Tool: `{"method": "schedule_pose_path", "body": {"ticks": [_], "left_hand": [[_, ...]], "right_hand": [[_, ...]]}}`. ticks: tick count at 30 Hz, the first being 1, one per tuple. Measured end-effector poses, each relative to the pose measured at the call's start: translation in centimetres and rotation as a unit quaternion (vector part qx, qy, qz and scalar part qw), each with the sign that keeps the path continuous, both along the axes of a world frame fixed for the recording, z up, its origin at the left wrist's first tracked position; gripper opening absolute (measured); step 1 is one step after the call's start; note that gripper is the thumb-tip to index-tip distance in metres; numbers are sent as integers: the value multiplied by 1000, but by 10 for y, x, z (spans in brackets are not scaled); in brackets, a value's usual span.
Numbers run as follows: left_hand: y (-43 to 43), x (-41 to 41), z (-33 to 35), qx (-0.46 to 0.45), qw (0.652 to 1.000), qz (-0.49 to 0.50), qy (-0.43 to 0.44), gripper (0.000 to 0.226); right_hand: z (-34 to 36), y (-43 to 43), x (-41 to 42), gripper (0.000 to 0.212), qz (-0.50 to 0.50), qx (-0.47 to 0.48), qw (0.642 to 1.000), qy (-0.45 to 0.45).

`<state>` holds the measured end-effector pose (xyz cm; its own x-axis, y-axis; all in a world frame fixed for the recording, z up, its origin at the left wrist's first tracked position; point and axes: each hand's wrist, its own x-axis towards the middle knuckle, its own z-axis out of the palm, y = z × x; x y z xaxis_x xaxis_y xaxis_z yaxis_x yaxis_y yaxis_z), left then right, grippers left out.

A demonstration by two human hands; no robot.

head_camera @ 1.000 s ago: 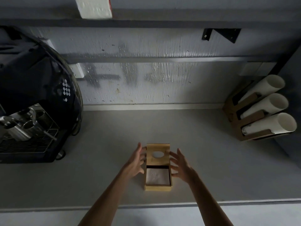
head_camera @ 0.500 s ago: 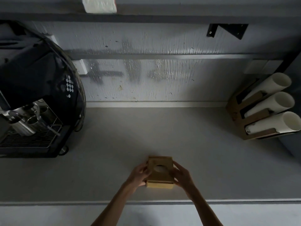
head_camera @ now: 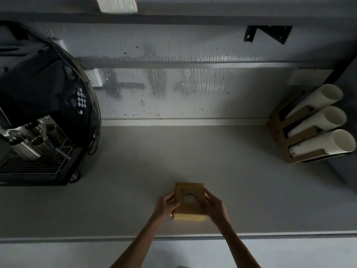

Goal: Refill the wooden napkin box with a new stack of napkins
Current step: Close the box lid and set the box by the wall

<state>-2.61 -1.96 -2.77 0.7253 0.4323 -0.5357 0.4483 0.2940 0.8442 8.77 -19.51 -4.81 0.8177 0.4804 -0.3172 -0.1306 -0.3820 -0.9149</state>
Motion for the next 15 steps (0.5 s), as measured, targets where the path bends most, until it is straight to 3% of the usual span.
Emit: {"method": "schedule_pose_path", "body": {"ticks": [5, 8, 13, 15], "left_hand": [[2, 2, -4, 10, 1000, 1, 13, 51], [-7, 6, -1, 19, 999, 25, 23, 28], [-18, 4, -3, -47, 996, 22, 70, 36], [-20, 4, -4, -21, 997, 4, 74, 42]], "right_hand": [[-5, -1, 1, 51, 3, -1, 1000, -18], [-9, -1, 0, 45, -2, -9, 1000, -17], [-14, -3, -15, 27, 6, -36, 999, -3], [-11, -6, -20, 23, 22, -27, 999, -8]]}}
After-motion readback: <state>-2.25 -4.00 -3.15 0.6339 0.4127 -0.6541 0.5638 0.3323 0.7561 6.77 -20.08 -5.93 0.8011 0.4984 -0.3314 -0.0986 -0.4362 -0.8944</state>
